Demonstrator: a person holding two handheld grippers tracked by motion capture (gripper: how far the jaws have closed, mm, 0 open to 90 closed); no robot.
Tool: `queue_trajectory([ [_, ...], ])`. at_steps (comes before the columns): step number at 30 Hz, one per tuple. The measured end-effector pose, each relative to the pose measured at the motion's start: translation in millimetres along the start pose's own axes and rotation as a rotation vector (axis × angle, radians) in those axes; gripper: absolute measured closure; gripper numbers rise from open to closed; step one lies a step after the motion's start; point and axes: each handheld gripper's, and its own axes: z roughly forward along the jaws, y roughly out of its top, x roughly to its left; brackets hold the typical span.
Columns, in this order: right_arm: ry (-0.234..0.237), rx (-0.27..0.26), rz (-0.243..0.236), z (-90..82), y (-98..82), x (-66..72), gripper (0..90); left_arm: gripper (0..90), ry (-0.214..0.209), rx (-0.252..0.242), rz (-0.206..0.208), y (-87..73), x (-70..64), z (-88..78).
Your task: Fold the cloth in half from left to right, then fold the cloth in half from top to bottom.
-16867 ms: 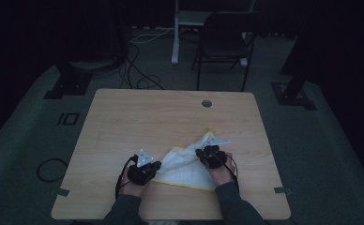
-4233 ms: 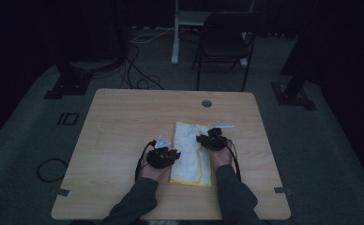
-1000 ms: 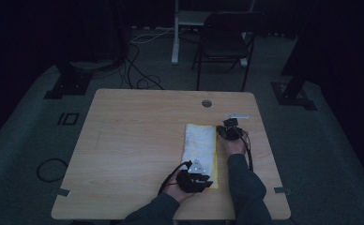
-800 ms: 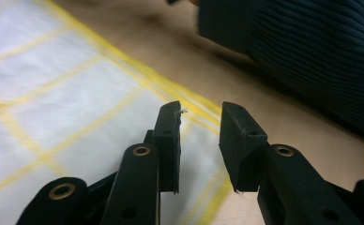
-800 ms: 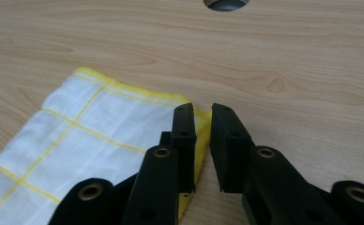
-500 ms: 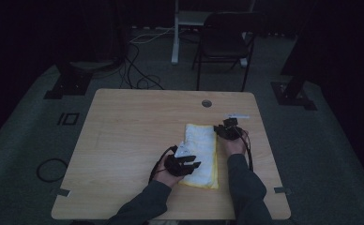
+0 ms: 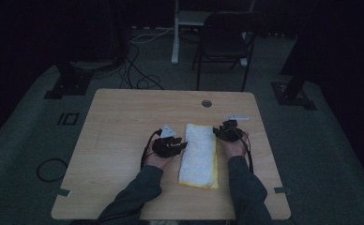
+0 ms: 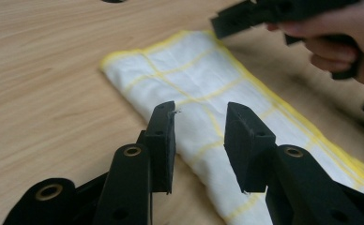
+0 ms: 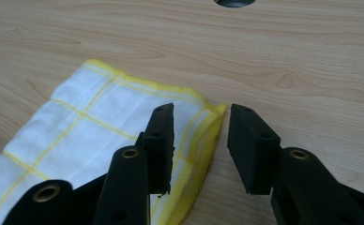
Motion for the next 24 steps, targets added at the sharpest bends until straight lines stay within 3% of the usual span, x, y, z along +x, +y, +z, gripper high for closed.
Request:
queue_trajectory([
  [24,0.001,-0.004,0.01,-1.1,-3.4,-3.6,58.0,61.0,0.065,0.019,-0.041,16.5,28.2,36.0],
])
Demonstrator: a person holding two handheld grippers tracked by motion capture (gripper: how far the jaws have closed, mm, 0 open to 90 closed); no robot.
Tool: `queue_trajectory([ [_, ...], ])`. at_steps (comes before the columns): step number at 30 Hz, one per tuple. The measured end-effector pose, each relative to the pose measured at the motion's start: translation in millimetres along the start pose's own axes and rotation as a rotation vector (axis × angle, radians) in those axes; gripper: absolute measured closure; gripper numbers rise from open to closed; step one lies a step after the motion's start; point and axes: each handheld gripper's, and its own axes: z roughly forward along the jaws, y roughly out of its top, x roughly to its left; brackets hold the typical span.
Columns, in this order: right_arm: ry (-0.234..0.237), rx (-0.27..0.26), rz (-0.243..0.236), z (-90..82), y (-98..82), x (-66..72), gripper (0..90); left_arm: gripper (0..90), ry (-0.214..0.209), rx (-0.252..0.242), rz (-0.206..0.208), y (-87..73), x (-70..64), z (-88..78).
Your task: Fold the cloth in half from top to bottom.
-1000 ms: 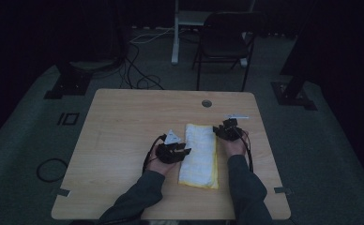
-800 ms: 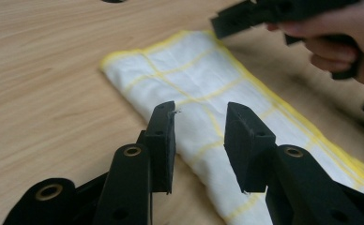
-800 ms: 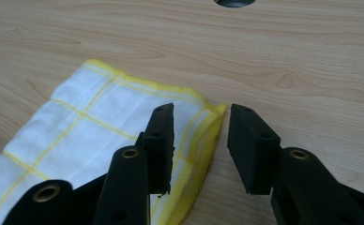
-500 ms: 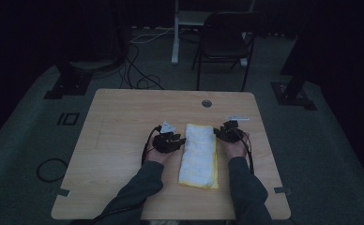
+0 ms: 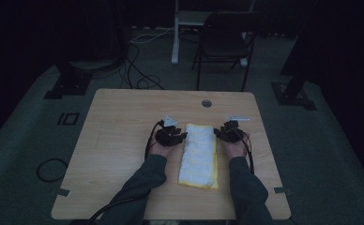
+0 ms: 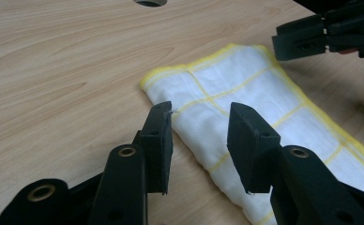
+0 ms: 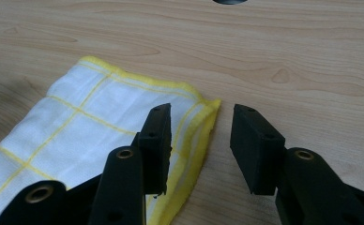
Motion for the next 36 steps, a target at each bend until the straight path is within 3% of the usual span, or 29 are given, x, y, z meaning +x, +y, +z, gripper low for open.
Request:
queue_trajectory([
  [7,-0.002,0.004,0.005,2.8,-1.1,-0.8,56.3,58.4,0.022,0.016,0.019,2.2,0.9,13.8],
  [19,0.001,0.019,0.009,10.3,-4.1,2.7,50.5,54.3,0.061,0.066,-0.01,-0.3,2.2,32.8],
  [30,-0.035,0.055,-0.011,22.0,-5.4,4.2,49.4,52.6,0.085,0.099,-0.013,-3.6,5.7,40.4],
  [36,-0.037,0.073,-0.044,23.0,-3.7,8.9,65.5,50.8,0.103,0.123,-0.009,0.6,4.0,43.2],
])
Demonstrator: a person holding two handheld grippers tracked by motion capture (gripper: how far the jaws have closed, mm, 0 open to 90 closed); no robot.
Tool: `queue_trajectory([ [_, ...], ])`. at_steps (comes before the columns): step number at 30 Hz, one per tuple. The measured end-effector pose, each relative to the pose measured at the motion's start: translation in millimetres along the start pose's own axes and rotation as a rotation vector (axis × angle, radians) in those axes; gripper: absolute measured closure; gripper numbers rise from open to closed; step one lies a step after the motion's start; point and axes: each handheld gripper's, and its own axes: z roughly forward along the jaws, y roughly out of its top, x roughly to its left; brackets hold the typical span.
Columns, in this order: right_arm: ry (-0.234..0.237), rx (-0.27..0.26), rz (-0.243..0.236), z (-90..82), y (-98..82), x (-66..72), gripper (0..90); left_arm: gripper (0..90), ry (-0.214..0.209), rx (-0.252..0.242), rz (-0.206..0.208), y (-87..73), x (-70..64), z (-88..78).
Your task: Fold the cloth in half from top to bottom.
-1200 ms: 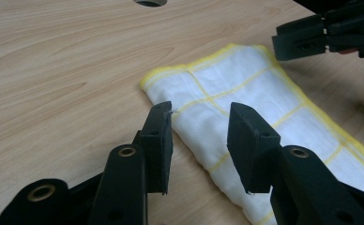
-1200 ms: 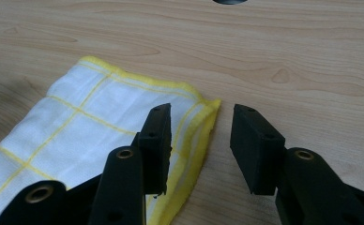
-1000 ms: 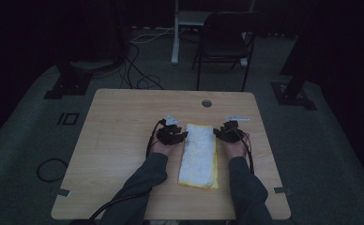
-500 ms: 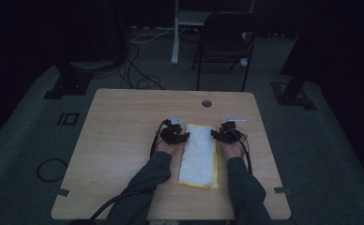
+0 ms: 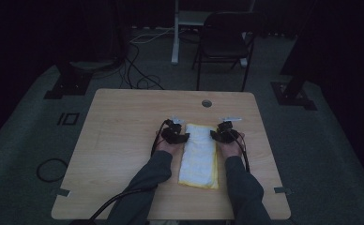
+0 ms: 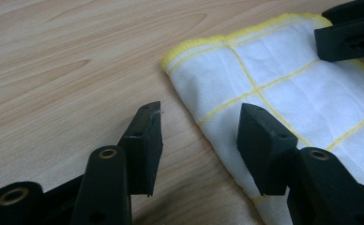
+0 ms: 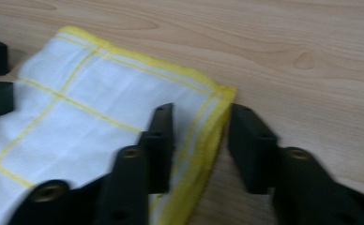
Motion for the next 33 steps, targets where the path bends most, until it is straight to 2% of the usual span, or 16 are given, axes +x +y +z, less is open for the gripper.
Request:
queue_trajectory([
  [3,0.011,0.01,-0.004,0.8,1.6,2.5,76.1,51.1,0.023,0.009,-0.011,2.2,-2.3,1.3],
  [6,0.015,0.022,-0.012,1.5,3.7,5.4,82.9,53.2,0.029,0.021,-0.015,4.7,-3.5,2.3],
  [8,0.014,0.025,-0.008,1.7,4.4,6.1,84.9,59.6,0.012,0.024,-0.024,5.4,-2.6,2.2],
  [9,0.019,0.024,-0.002,1.6,4.4,5.7,85.4,66.0,-0.001,0.025,-0.026,5.2,-2.1,2.0],
  [11,0.028,0.019,0.009,1.7,4.2,4.9,85.9,76.3,-0.021,0.032,-0.01,4.9,-2.8,1.6],
  [15,0.038,0.019,0.011,1.4,4.2,6.7,86.3,85.6,-0.035,0.044,0.008,4.6,-0.6,-0.9],
  [17,0.047,0.018,0.009,1.9,4.0,8.8,86.4,86.4,-0.032,0.051,0.023,4.0,2.8,-3.1],
  [20,0.071,0.015,0.018,3.3,3.8,12.9,86.4,86.6,-0.031,0.052,0.02,1.2,11.5,-7.8],
  [24,0.089,0.012,0.006,7.3,5.7,23.5,86.4,86.6,-0.023,0.056,0.021,-3.3,22.7,-15.0],
  [30,0.109,0.001,-0.018,15.1,12.2,40.6,86.5,87.1,0.005,0.059,0.006,-9.2,36.2,-27.2],
  [33,0.117,-0.013,-0.016,17.1,17.7,46.2,86.6,87.3,0.009,0.044,-0.008,-9.5,41.1,-33.0],
])
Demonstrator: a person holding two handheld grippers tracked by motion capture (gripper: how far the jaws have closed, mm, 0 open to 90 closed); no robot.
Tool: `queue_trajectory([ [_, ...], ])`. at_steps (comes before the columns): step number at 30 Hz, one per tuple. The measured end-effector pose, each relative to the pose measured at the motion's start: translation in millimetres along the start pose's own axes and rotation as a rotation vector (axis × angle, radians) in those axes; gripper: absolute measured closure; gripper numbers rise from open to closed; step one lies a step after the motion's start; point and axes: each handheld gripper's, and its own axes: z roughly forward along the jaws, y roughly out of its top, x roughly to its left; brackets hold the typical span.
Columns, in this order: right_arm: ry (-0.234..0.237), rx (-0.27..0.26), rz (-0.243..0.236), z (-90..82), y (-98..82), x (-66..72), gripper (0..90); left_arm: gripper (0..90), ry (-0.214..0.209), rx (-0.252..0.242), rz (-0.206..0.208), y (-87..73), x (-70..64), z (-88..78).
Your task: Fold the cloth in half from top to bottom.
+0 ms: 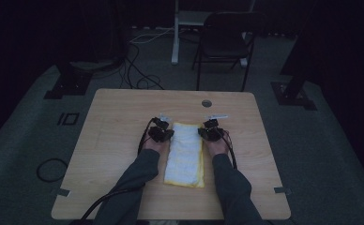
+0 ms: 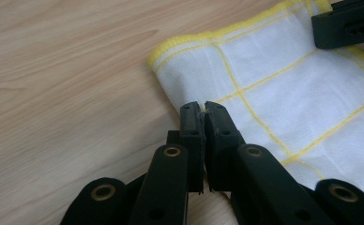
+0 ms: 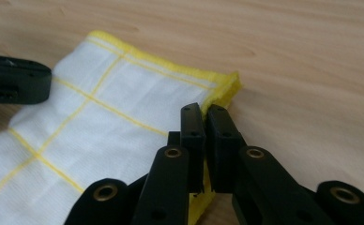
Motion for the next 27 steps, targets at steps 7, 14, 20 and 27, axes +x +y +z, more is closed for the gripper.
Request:
queue_trajectory([
  [7,0.017,-0.054,-0.029,-6.7,13.2,6.0,86.7,87.4,0.005,-0.04,0.0,6.5,1.4,-12.3],
  [14,0.022,-0.089,-0.03,-15.5,17.5,4.9,86.7,87.3,-0.008,-0.079,-0.007,13.0,0.6,-20.5],
  [20,0.025,-0.125,-0.043,-27.3,22.8,4.1,86.7,87.3,-0.014,-0.113,0.006,20.6,-1.6,-29.0],
  [27,0.027,-0.153,-0.075,-40.6,24.9,7.3,86.7,87.2,-0.009,-0.144,0.051,24.0,-9.0,-40.4],
])
